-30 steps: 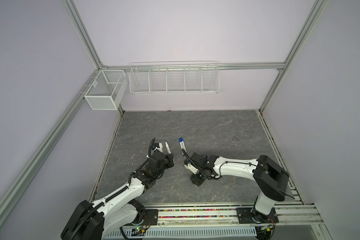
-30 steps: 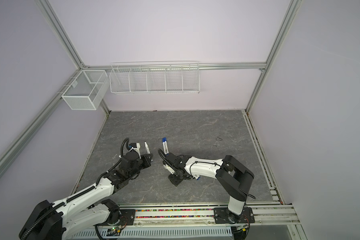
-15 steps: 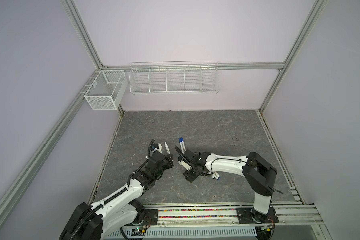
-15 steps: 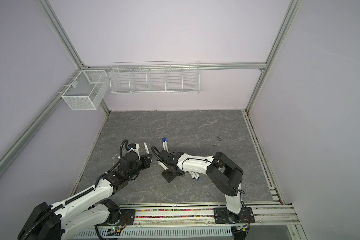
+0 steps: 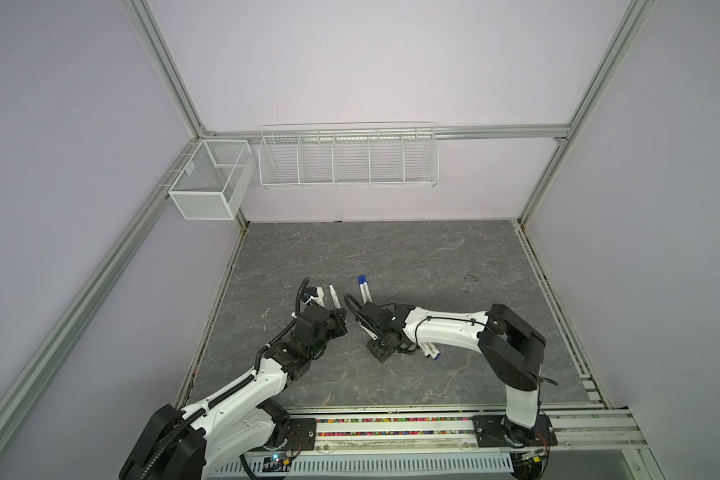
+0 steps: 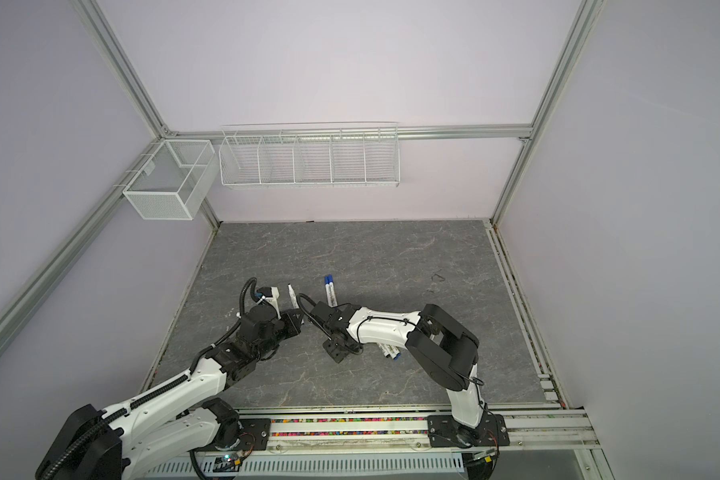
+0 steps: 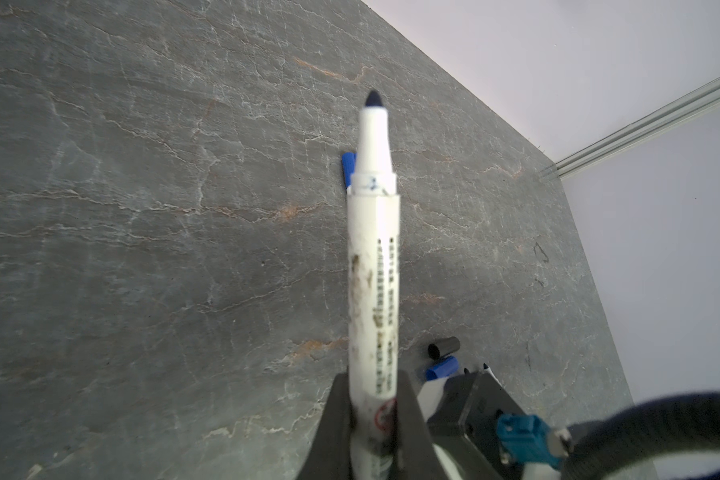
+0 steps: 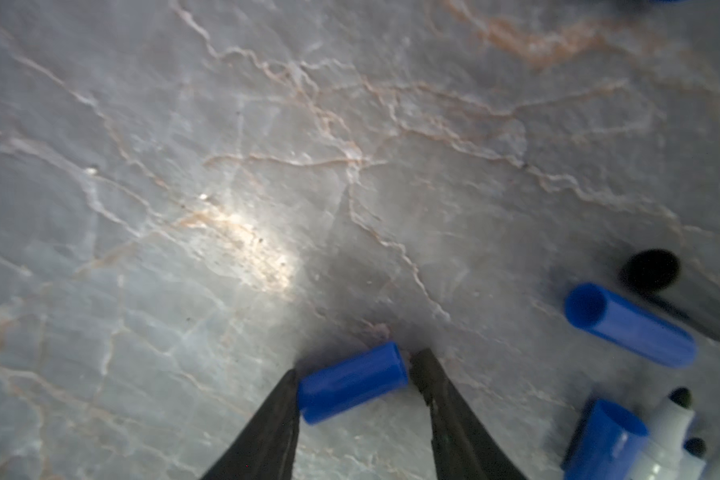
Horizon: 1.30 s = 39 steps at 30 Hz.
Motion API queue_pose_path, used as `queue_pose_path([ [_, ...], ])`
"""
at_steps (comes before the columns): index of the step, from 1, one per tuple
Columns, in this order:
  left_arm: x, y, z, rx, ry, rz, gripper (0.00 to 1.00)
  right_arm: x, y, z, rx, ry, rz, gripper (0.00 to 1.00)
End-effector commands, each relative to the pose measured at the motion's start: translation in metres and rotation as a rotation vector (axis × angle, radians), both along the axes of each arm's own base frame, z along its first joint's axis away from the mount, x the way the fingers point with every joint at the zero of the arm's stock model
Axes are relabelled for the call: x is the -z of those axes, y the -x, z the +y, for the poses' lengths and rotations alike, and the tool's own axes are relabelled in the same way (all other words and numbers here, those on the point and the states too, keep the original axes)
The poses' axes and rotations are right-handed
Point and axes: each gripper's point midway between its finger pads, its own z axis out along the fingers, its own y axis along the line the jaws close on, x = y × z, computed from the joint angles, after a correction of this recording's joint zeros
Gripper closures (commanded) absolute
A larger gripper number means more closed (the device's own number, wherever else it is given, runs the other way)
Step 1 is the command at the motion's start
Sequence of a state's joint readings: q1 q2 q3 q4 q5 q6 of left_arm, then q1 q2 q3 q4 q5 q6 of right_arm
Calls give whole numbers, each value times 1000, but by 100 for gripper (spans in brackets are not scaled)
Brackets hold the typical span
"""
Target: Insert the pens into the pen caps
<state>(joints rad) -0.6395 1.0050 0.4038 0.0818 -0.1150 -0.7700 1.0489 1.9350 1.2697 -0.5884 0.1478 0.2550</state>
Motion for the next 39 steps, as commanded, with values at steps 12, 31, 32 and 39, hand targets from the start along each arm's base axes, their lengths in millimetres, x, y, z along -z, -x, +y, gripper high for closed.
queue_pose_path([
  [12,1,-2,0,-2,6,-9,100,-1,12,-30,52,-4,43,45],
  [31,1,-2,-2,8,6,-10,100,9,-1,-8,78,-31,114,51],
  [32,1,-2,-2,9,4,-10,100,10,-1,-9,77,-24,115,51],
  [39,3,-2,-1,9,-1,-8,100,14,0,-8,74,-10,128,53],
])
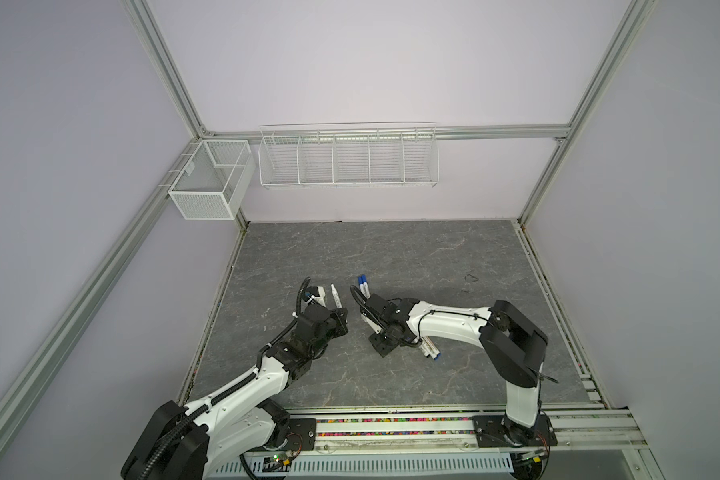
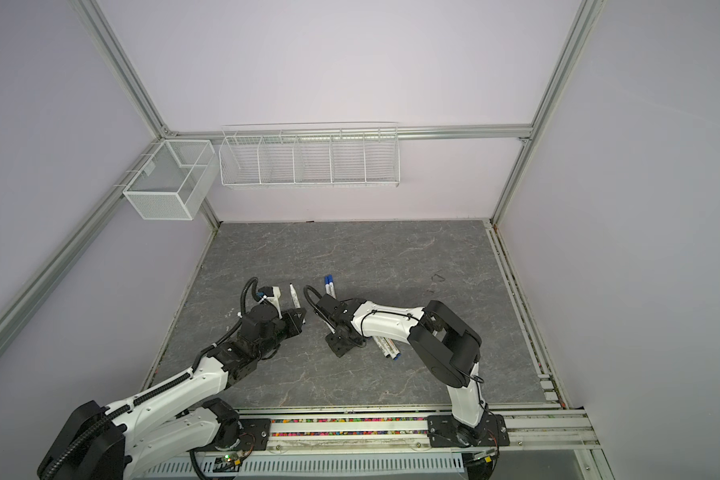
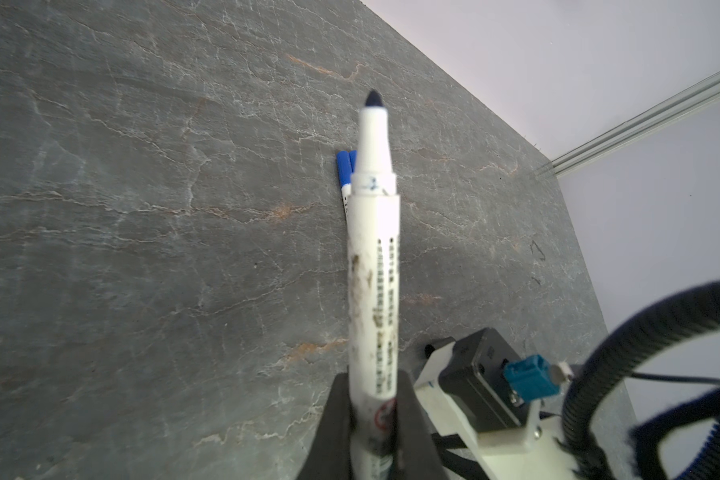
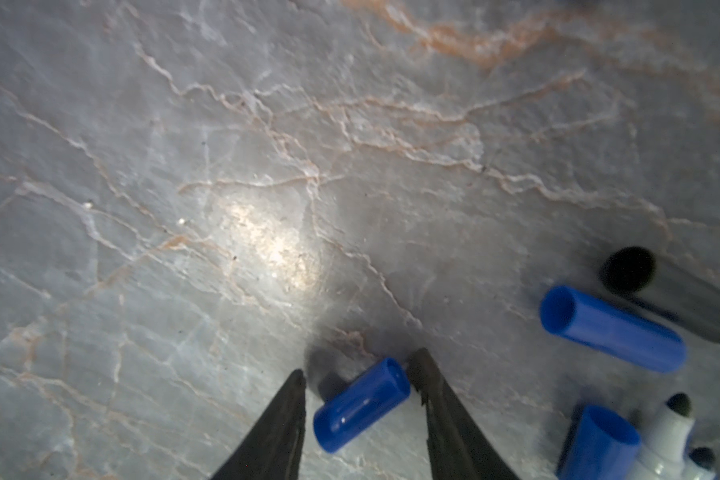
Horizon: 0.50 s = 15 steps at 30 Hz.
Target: Insert the pens into the pen caps
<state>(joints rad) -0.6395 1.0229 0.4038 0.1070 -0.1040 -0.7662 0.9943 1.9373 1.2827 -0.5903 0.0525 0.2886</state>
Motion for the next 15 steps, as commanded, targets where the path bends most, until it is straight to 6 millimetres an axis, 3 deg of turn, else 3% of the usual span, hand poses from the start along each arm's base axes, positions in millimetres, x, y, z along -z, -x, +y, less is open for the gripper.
queue_pose_path([
  [1,3,0,2,-2,-8,-3,100,16,6,-9,8,53,47,53],
  [7,2,0,2,-1,-5,-5,100,17,1,-23,34,116,9,59],
  [15,1,-1,1,1,-2,-7,100,18,-2,-38,54,180,-21,59],
])
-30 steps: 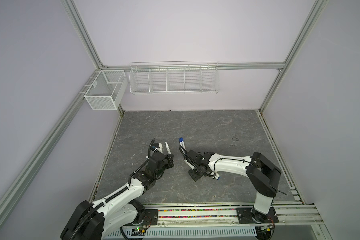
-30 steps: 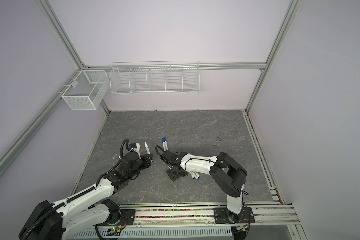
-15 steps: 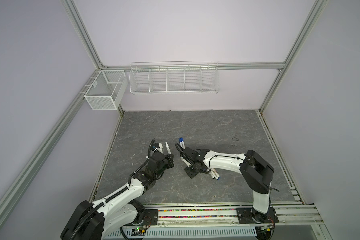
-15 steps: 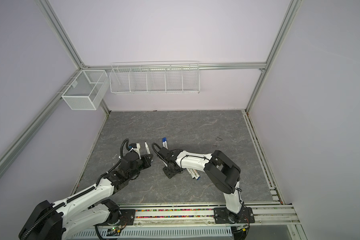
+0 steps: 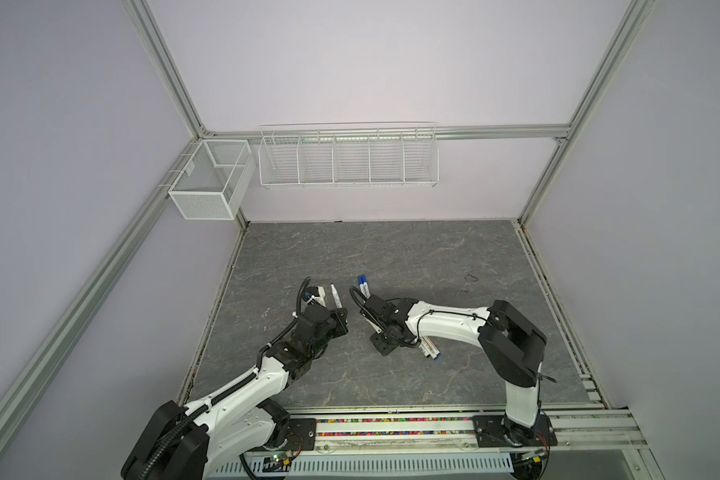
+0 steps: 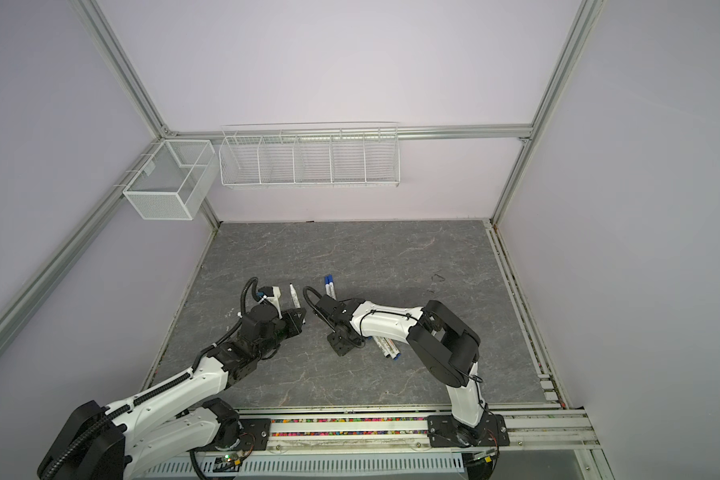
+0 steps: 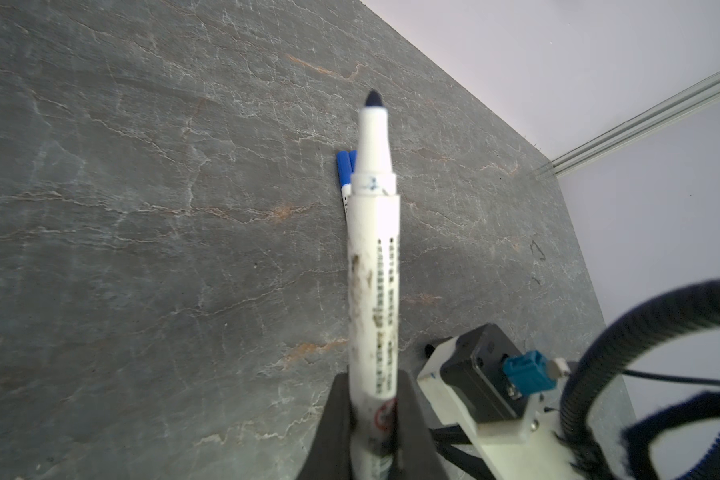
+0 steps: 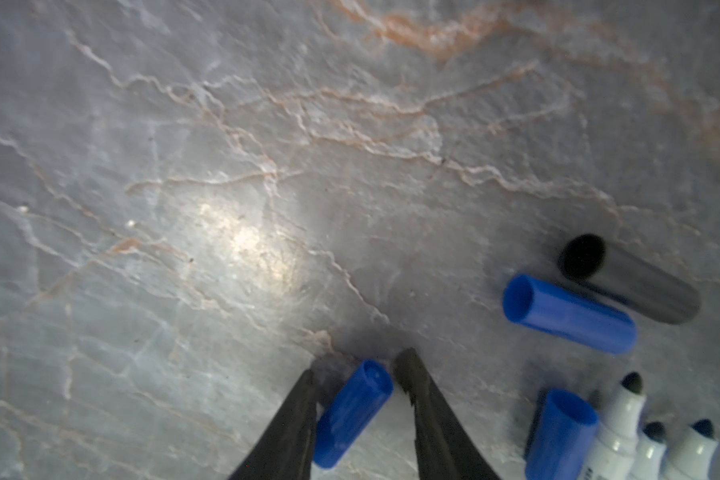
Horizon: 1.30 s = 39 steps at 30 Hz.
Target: Insert the pens into the pen caps
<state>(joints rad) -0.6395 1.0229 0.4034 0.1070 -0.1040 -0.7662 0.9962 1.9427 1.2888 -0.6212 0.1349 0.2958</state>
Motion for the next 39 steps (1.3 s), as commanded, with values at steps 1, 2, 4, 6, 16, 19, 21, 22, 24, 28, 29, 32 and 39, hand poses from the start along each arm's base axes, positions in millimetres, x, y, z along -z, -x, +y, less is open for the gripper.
queue_pose_path([
  [1,1,-1,1,1,-3,-7,100,16,6,-27,33,114,28,59],
  [2,1,-1,1,2,-2,-7,100,17,7,-29,34,116,28,59],
  [4,1,-1,1,1,0,-7,100,17,7,-30,37,117,25,59],
  [6,1,-1,1,1,-1,-6,100,17,8,-31,37,115,26,59],
  [16,1,0,-2,16,-2,-4,100,16,5,-13,27,55,44,67],
  [19,0,1,-3,34,-10,-8,100,15,2,-9,28,43,44,74],
  [21,0,1,-4,39,-14,-6,100,13,1,-7,31,28,46,81],
  [22,0,1,-5,45,-14,-5,100,11,0,-6,36,11,45,84],
  [24,2,1,-8,63,-19,2,100,3,-4,-6,51,-27,36,87],
  [28,6,2,-24,146,-24,27,100,-28,-15,-5,94,-157,-9,89],
  [29,6,3,-30,181,-25,34,100,-39,-19,-5,112,-205,-25,89],
  [32,11,8,-52,277,-27,65,100,-74,-32,-9,178,-357,-81,89],
  [39,9,32,-110,523,-110,35,100,-139,-57,-27,337,-719,-168,89],
])
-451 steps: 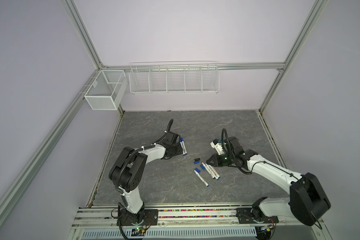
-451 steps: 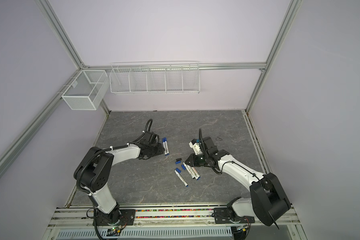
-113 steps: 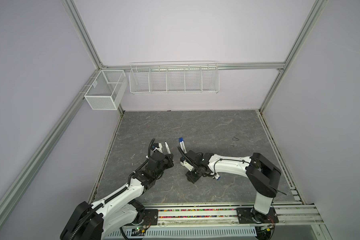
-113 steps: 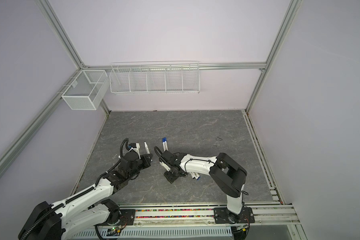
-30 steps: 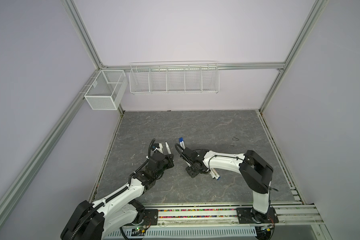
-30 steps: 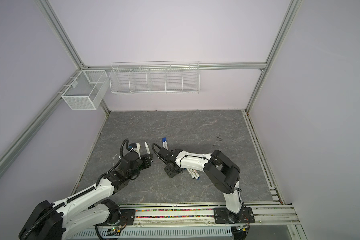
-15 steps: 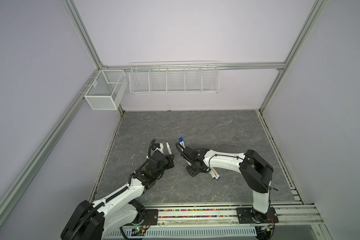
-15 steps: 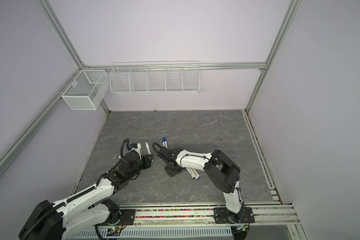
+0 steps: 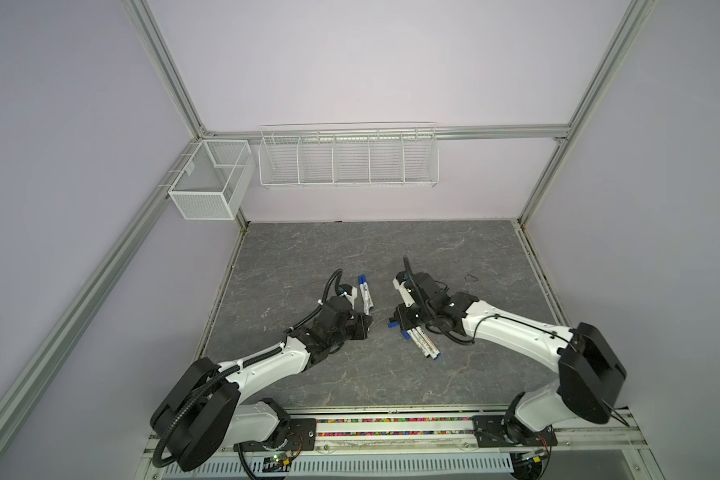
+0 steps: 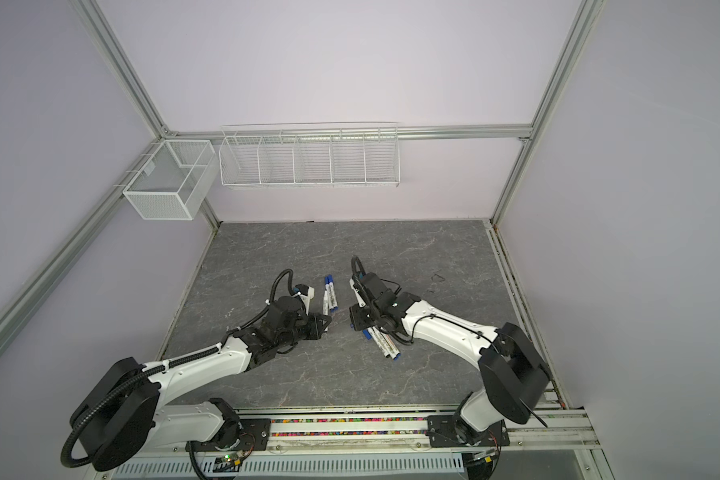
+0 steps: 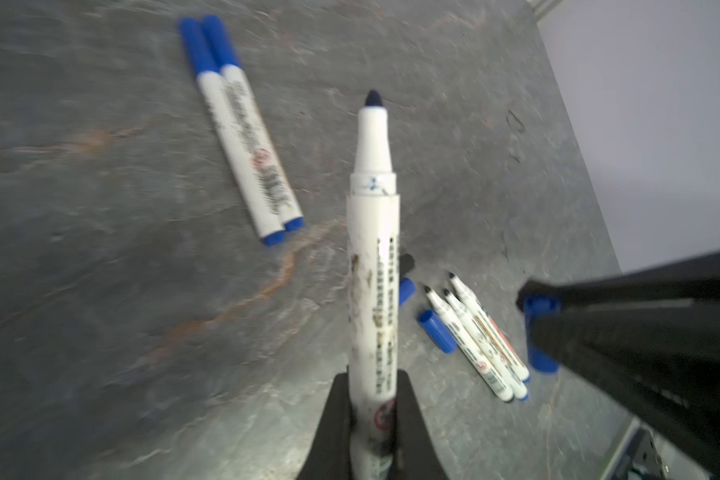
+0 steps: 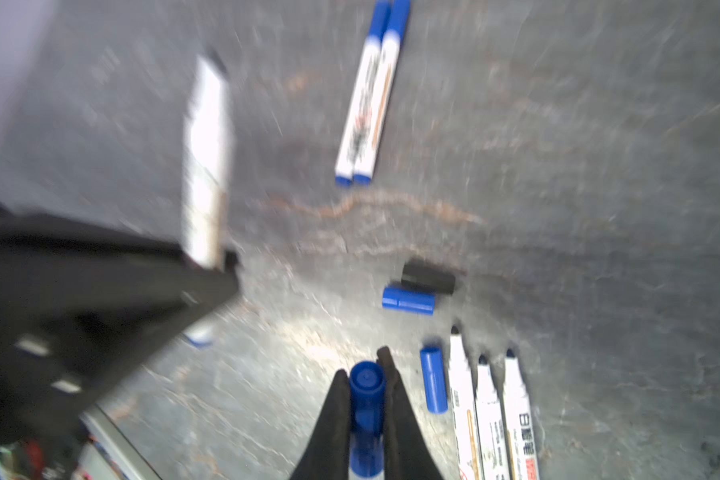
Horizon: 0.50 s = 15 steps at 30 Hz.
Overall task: Insert the pens into the pen caps
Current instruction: 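Lift the blue cap with the right gripper above the white marker tip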
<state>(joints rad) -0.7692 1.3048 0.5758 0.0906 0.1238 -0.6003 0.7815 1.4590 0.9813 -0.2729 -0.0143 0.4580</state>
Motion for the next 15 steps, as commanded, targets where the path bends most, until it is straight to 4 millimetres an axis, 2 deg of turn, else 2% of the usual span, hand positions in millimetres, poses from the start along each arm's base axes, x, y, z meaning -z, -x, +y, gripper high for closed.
queue_pose_path([
  [1,-13,10,-25,140,-5,-51,100,-29,-11,7,50,-230,-19,89],
  [7,-18,23,-42,237,-12,-72,100,-58,-20,-5,92,-463,-49,89],
  [15,-20,29,-47,266,-17,-84,100,-72,-24,3,30,-511,-64,89],
])
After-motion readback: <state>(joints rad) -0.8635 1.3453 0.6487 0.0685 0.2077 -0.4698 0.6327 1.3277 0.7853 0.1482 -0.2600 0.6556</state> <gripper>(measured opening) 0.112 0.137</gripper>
